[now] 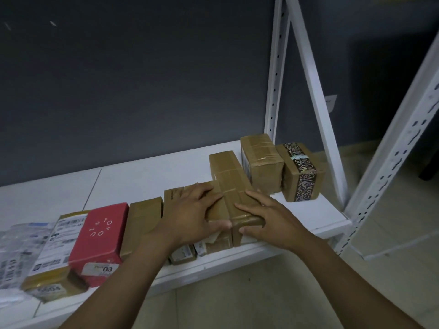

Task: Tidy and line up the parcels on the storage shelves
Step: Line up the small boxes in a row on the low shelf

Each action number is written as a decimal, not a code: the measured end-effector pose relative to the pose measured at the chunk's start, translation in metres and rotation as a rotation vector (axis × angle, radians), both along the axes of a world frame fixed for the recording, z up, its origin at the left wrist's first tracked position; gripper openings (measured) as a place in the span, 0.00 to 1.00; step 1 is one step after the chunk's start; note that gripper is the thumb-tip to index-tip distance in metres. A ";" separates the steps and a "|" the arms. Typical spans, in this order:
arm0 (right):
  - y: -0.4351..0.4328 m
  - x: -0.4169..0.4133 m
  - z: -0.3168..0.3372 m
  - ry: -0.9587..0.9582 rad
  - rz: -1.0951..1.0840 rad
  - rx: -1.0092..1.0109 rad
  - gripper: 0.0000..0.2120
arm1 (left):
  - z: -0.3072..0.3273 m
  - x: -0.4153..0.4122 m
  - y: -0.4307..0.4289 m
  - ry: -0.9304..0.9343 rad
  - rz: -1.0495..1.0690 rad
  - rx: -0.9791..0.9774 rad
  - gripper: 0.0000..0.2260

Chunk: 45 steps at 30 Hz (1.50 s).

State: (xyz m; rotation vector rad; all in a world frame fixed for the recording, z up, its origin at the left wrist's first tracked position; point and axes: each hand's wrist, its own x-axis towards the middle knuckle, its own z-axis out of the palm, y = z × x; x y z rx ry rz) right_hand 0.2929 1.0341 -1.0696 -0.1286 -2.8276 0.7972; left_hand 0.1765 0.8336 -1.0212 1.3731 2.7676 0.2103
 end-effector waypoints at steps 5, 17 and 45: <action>0.027 -0.003 0.025 0.122 -0.160 0.096 0.23 | 0.020 -0.007 0.038 0.043 0.052 0.177 0.28; 0.122 -0.008 -0.006 0.124 -0.514 0.314 0.29 | 0.003 -0.038 0.203 -0.080 0.185 0.255 0.34; 0.053 -0.001 0.079 0.402 -0.401 -0.872 0.31 | 0.023 0.015 0.110 -0.685 0.159 1.079 0.43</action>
